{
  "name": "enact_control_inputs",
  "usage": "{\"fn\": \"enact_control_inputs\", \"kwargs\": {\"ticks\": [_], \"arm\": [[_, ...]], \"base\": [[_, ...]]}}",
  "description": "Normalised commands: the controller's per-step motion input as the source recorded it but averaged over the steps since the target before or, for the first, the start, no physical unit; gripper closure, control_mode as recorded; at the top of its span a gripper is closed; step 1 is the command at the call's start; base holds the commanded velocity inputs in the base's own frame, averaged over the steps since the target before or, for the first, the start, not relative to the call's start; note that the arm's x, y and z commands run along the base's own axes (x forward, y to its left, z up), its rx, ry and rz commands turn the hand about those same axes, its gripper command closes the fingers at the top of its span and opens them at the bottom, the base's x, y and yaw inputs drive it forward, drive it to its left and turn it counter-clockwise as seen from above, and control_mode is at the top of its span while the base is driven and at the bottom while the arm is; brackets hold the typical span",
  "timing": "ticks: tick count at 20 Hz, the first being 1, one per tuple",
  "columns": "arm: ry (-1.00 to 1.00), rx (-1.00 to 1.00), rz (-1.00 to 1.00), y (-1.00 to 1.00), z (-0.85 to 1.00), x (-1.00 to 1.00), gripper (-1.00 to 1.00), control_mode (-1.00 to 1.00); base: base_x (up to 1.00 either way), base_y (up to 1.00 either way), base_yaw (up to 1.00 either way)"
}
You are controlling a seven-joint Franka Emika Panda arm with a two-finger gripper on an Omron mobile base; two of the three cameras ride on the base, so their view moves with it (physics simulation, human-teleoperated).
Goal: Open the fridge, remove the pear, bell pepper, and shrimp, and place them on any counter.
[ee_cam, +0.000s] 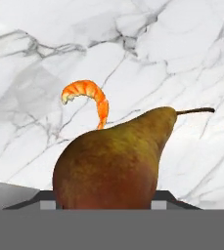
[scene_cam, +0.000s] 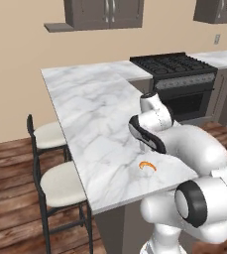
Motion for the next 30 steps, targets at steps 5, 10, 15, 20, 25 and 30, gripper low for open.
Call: {"fn": "enact_control_inputs", "kwargs": {"ticks": [5,10,15,20,25,30], "arm": [[0.11,0.06,0.08,-0.43,-0.46,0.81,1.00,-1.00],[0.08,0.18,0.05,-0.43,-0.34,0.80,1.00,-1.00],[0.00,0.11,0.05,-0.19,-0.52,0.36,1.00,-1.00],[0.00,0.05,0.05,-0.11,-0.49,0.12,1.00,-1.00],[0.00,0.01,0.03,-0.02,-0.42,0.00,1.00,-1.00],[0.00,0.00,0.01,0.00,-0.37,0.00,1.00,-1.00]], "base": [[0.00,0.00,0.00],[0.00,0.00,0.00],[0.00,0.00,0.00],[0.00,0.00,0.00],[0.00,0.00,0.00],[0.00,0.00,0.00]]}}
